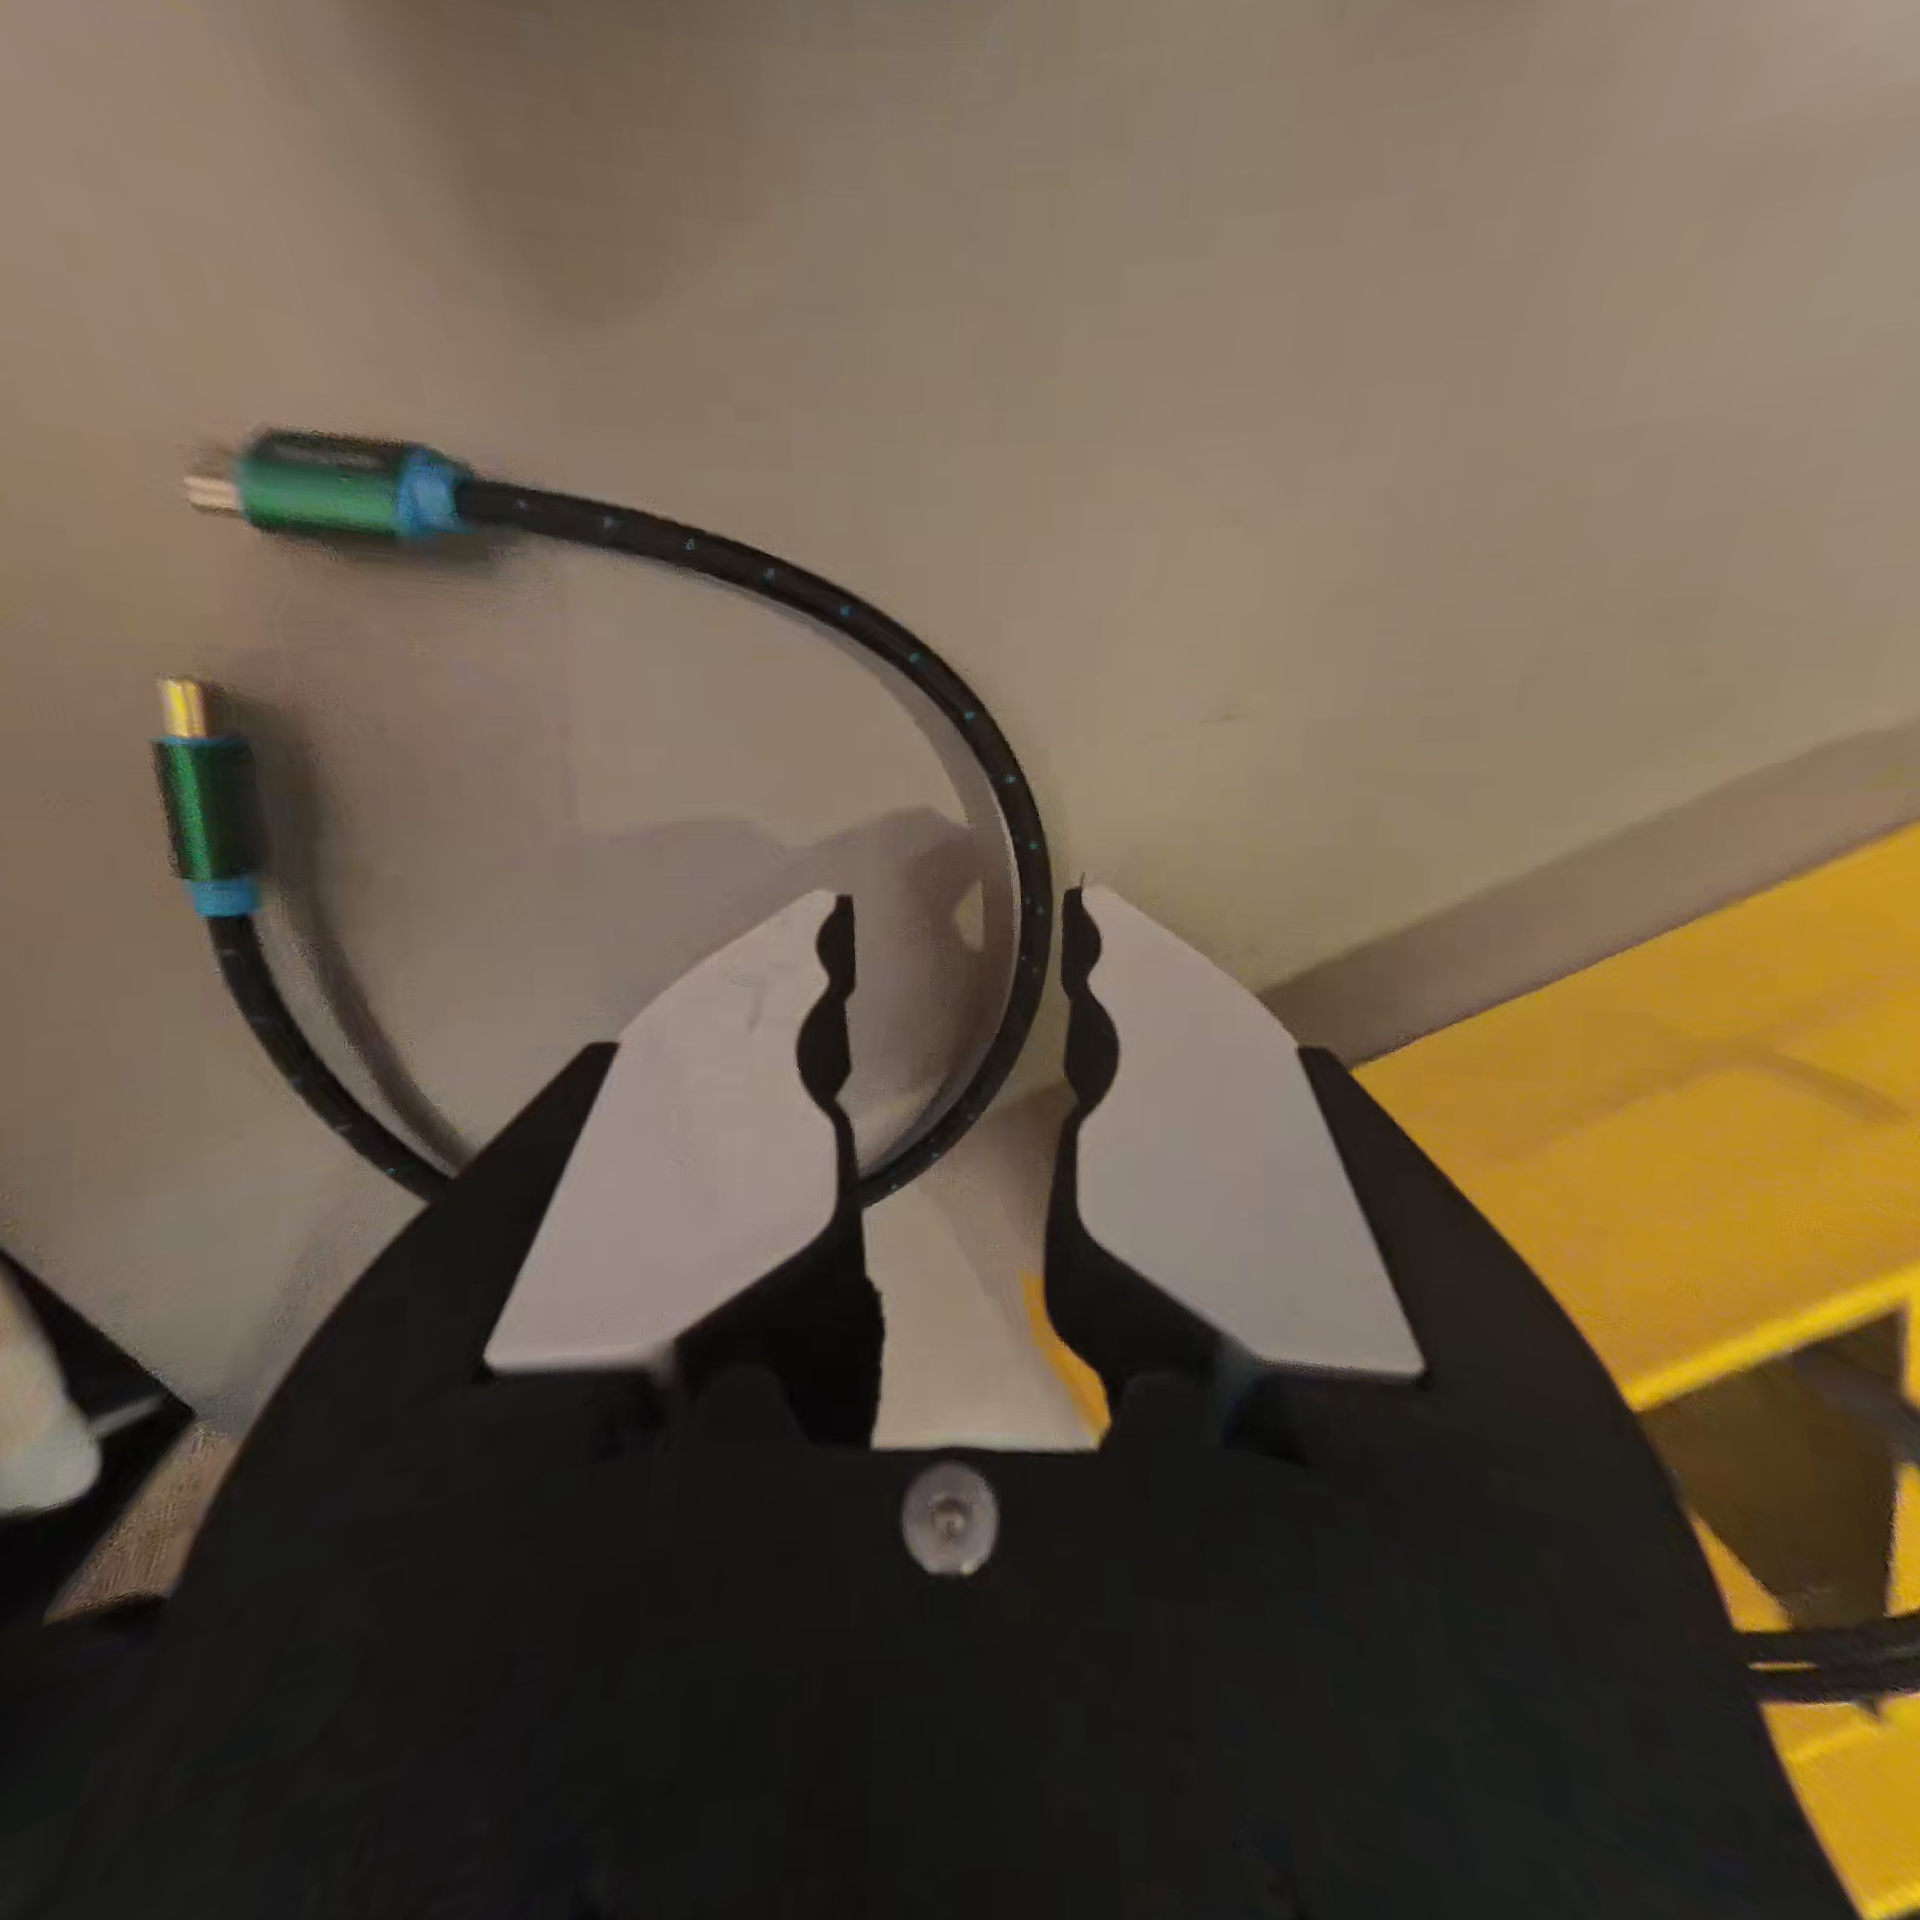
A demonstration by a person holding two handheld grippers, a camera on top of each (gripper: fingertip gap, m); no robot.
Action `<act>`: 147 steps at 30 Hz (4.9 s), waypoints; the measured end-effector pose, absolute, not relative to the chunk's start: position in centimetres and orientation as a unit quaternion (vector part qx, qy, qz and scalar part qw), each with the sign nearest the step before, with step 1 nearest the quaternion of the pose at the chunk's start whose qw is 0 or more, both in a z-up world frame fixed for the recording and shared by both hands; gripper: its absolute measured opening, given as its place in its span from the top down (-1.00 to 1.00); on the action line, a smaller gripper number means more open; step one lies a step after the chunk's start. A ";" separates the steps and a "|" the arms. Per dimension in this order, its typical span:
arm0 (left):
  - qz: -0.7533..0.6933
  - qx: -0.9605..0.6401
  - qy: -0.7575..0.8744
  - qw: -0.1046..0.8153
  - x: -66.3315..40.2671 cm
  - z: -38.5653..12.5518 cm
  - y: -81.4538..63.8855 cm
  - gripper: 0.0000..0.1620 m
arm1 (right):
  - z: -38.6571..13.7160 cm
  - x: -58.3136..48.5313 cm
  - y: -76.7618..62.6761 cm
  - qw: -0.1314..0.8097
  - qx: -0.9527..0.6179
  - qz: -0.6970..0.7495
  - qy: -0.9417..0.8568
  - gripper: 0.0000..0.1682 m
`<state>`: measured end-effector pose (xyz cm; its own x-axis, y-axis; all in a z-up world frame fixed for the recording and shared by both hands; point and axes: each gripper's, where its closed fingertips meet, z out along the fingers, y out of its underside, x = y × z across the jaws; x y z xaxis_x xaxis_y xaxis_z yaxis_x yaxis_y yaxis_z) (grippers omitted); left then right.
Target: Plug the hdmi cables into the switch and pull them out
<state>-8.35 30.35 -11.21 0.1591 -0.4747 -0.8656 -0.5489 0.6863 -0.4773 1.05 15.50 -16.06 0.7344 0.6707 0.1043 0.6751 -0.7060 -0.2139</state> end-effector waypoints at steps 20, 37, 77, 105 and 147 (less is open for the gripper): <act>0.019 -0.393 0.648 0.652 -8.3 -11.1 30.0 0.73 | 11.7 13.4 17.1 0.381 -0.820 -0.369 -0.217 0.93; 0.026 -0.385 0.657 0.648 -8.1 -11.5 29.7 0.73 | -9.3 26.8 15.5 0.161 -0.866 -0.384 -0.278 0.92; -0.529 -0.482 0.499 0.489 -9.2 -7.5 26.5 0.68 | 17.4 0.4 23.5 0.657 -0.630 0.063 -0.409 0.75; -0.502 -0.466 0.541 0.488 -8.7 -8.2 25.2 0.78 | -10.7 31.9 21.8 0.131 -0.977 -0.145 -0.079 0.74; -0.475 -0.465 0.560 0.495 -8.3 -8.8 24.7 0.66 | -3.8 23.1 7.8 0.545 -0.824 -0.138 0.074 -0.20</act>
